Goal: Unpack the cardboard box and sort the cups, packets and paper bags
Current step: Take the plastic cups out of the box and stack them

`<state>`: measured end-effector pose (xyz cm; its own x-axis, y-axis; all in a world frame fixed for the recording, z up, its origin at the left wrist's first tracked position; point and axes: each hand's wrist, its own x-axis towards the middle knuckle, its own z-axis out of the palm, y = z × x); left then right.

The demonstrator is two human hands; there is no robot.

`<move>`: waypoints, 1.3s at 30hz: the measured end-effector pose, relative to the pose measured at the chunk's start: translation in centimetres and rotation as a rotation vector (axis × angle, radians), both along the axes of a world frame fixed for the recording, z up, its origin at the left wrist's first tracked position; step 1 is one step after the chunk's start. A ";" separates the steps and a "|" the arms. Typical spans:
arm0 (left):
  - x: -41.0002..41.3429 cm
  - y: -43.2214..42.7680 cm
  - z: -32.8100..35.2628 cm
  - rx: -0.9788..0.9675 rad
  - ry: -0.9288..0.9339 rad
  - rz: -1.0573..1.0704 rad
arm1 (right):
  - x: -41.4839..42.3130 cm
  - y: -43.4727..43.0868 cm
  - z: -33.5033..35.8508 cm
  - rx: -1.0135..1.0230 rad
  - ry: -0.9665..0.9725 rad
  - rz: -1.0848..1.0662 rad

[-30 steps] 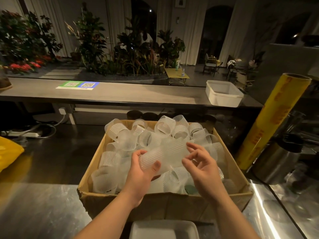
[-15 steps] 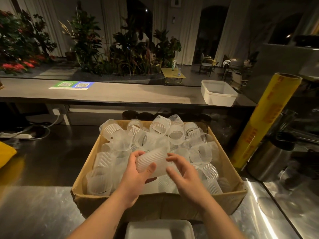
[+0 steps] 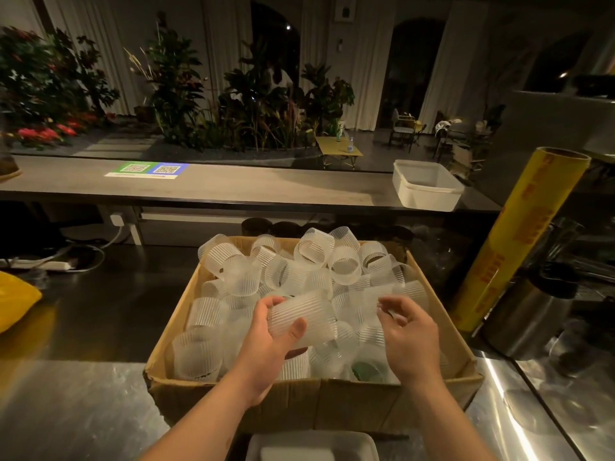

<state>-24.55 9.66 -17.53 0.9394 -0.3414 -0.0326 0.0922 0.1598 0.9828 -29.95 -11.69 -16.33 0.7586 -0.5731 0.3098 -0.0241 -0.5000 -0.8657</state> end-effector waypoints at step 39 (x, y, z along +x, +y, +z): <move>0.3 -0.1 -0.4 -0.014 0.011 0.057 | 0.0 2.3 1.0 0.272 -0.035 0.374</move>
<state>-24.29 9.51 -17.93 0.9568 -0.2882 -0.0383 0.0931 0.1788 0.9795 -29.94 -9.37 -15.33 0.9204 -0.3264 0.2153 0.1461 -0.2237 -0.9636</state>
